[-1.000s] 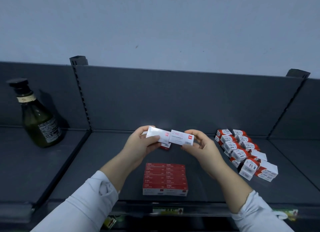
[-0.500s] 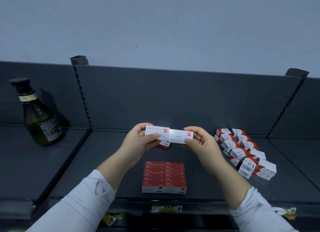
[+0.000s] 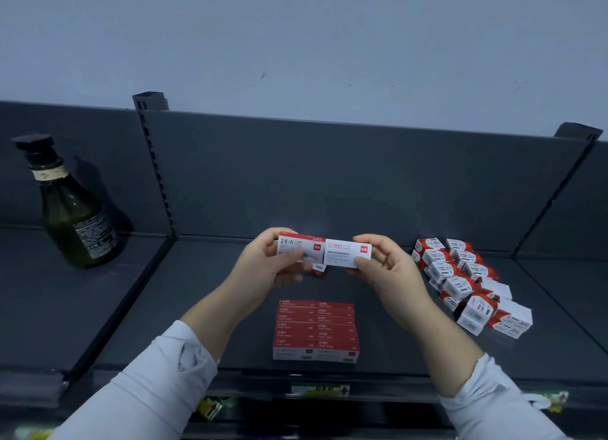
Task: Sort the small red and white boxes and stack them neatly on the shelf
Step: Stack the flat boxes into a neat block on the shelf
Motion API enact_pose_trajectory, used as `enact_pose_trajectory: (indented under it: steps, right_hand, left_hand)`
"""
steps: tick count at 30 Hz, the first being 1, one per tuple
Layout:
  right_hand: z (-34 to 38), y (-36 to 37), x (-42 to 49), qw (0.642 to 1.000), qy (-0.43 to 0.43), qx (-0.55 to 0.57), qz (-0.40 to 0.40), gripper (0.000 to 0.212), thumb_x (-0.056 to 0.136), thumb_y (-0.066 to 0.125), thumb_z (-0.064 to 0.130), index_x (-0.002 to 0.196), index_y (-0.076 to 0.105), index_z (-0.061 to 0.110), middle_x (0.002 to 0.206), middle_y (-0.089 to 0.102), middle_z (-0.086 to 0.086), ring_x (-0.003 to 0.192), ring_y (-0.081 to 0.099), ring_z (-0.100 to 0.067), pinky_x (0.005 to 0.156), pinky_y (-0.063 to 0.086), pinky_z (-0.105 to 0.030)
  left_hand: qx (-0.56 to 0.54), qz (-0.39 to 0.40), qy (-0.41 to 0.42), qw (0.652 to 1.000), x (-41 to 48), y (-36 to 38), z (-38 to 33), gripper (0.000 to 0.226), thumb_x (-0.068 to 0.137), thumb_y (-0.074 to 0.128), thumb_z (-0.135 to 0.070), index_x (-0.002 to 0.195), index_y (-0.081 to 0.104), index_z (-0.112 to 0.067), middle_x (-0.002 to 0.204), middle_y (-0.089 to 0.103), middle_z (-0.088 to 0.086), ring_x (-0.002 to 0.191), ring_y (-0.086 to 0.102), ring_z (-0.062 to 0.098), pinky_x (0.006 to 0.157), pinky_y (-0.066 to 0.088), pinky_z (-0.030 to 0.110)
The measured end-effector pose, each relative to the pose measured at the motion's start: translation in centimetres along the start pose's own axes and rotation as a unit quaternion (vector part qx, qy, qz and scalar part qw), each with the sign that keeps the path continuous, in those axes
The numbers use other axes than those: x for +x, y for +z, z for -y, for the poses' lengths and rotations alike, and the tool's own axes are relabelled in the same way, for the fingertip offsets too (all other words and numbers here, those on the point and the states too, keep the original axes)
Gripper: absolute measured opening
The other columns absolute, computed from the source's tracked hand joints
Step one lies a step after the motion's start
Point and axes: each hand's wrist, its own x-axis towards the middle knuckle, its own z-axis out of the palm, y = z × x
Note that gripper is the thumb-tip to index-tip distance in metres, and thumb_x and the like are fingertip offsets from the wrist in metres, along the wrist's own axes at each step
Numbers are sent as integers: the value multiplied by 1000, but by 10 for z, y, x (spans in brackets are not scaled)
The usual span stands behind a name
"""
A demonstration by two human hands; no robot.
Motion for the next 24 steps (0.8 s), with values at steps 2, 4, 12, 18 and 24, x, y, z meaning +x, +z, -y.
enact_pose_trajectory:
  steps: [2,4,12,18,24]
  right_hand:
    - [-1,1,1,1000,1,4,-2,26,92,56,-5,111,63,12,106,73,-7,100,70,-22,92,56,-42]
    - [-1,2,1,1000,3,2,-2,25,93,57,-4,111,63,12,106,74,-7,100,70,-21,93,55,-42]
    - [0,5,5,1000,2,11,12,26,93,56,-4,111,64,12,106,74,-8,102,70,-24,95,54,-42]
    - [0,5,8,1000,-6,21,16,26,93,55,-5,113,63,9,106,73,-9,101,70,-26,89,57,-35]
    - [0,6,12,1000,-11,19,22,25,94,55,-5,111,63,11,107,73,-8,101,70,-22,90,57,-36]
  left_hand:
    - [-53,14,-12,998,3,-2,0,15,95,56,-4,110,55,-3,108,71,18,88,69,26,77,57,30]
    - [-72,15,-18,997,6,-1,1,8,97,53,-10,103,56,-5,105,71,18,90,67,25,83,54,34]
    - [27,3,35,999,11,-10,8,12,90,66,-6,98,63,-14,103,71,11,96,69,27,91,54,39]
    - [72,-19,61,995,14,-11,2,35,82,74,-4,111,60,-17,107,72,0,100,69,23,87,58,34]
    - [40,-11,53,998,16,-11,-2,41,82,72,-1,117,56,-15,108,74,-1,99,71,19,85,58,31]
